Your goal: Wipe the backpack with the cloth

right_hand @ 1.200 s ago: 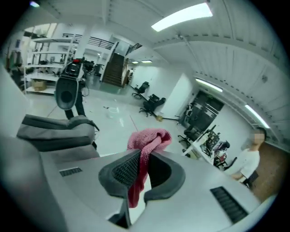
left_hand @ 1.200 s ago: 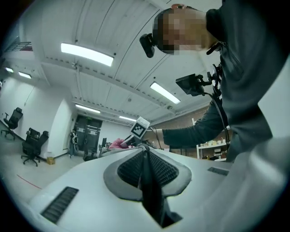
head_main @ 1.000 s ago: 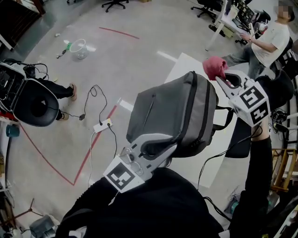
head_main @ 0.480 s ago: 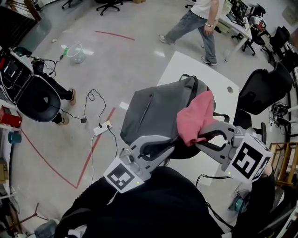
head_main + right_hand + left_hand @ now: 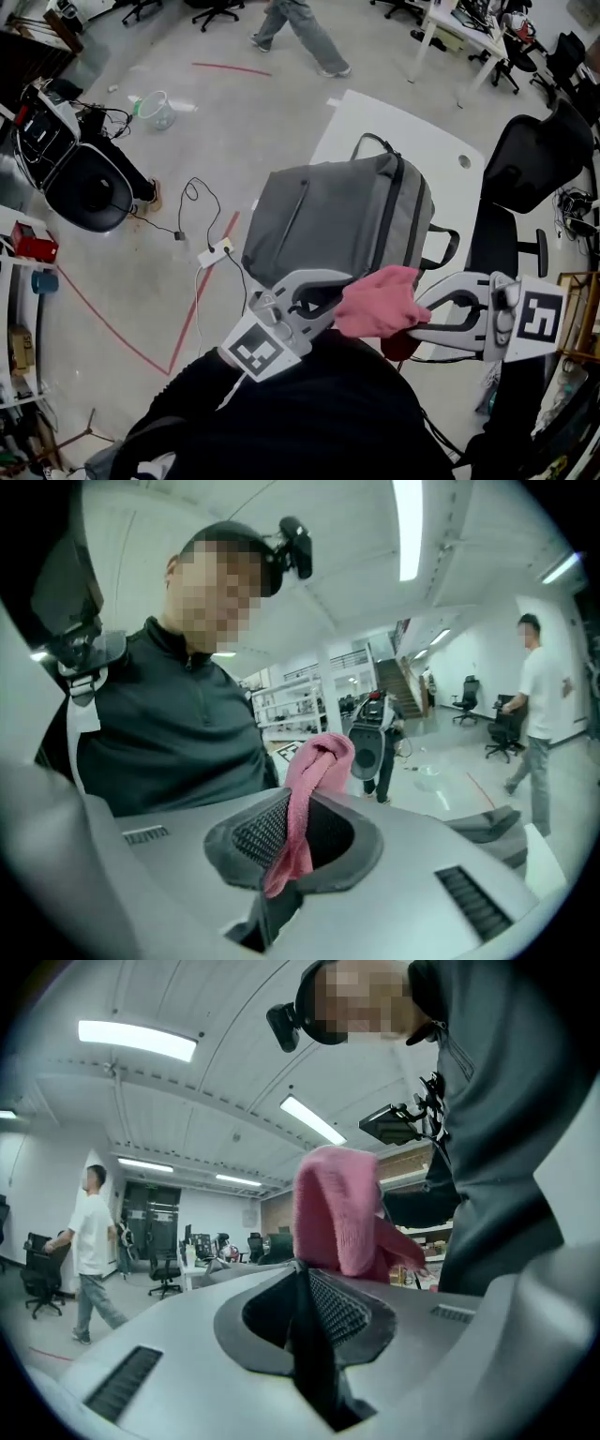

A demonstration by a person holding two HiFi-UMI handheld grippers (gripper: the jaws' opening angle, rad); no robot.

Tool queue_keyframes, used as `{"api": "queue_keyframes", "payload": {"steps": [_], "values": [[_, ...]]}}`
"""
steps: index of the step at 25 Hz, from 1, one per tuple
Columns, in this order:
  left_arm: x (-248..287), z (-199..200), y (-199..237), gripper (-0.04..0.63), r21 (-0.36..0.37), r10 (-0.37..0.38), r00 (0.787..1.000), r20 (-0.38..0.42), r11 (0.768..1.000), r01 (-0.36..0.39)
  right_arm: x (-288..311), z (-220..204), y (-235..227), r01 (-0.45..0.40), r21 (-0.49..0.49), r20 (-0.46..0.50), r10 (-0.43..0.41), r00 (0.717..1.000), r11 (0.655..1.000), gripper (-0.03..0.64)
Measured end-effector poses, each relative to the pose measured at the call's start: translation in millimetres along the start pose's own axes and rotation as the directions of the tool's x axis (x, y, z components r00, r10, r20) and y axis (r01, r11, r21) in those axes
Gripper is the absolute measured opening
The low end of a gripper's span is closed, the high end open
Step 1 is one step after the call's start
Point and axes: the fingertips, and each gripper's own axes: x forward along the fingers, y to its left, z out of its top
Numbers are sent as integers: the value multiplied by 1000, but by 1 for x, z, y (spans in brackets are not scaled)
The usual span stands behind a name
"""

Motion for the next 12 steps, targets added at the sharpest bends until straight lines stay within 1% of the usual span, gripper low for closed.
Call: {"api": "queue_keyframes", "payload": {"steps": [1,2,3,4,5,6,7,8,9,10,11,12], "values": [[4,-2,-5,57,-1,-10,1000,-11,1000,10,-17,-1,-15,76,9,59,-76,995,997,37],[9,-5,-10,57,1,-22,1000,-23,1000,22,-36,-6,-34,167,3,97,-166,981,986,38],[16,-8,-16,57,3,-34,999,-37,999,34,-56,-16,-56,283,0,105,-281,954,959,37],[23,-13,-22,57,5,-46,998,-53,999,46,-75,-29,-82,421,11,80,-420,904,907,37],[32,-18,-29,57,8,-58,996,-73,998,59,-95,-49,-108,559,29,29,-560,828,829,38],[41,-25,-37,57,12,-71,993,-97,997,72,-114,-76,-133,673,51,-31,-673,739,738,38],[49,-33,-45,57,14,-84,989,-122,996,86,-131,-109,-154,752,80,-91,-747,659,654,37],[56,-42,-53,57,13,-97,984,-151,995,100,-141,-146,-169,799,126,-146,-786,601,588,37],[62,-52,-61,57,9,-113,977,-180,993,117,-146,-182,-178,821,192,-190,-801,568,537,38],[67,-63,-69,57,5,-132,969,-208,991,136,-145,-214,-181,824,272,-220,-802,556,497,37],[72,-75,-77,57,-1,-155,959,-235,987,160,-140,-241,-179,812,351,-234,-796,558,466,38],[78,-87,-86,57,-10,-184,947,-264,982,188,-132,-262,-174,789,423,-234,-788,570,446,38]]}}
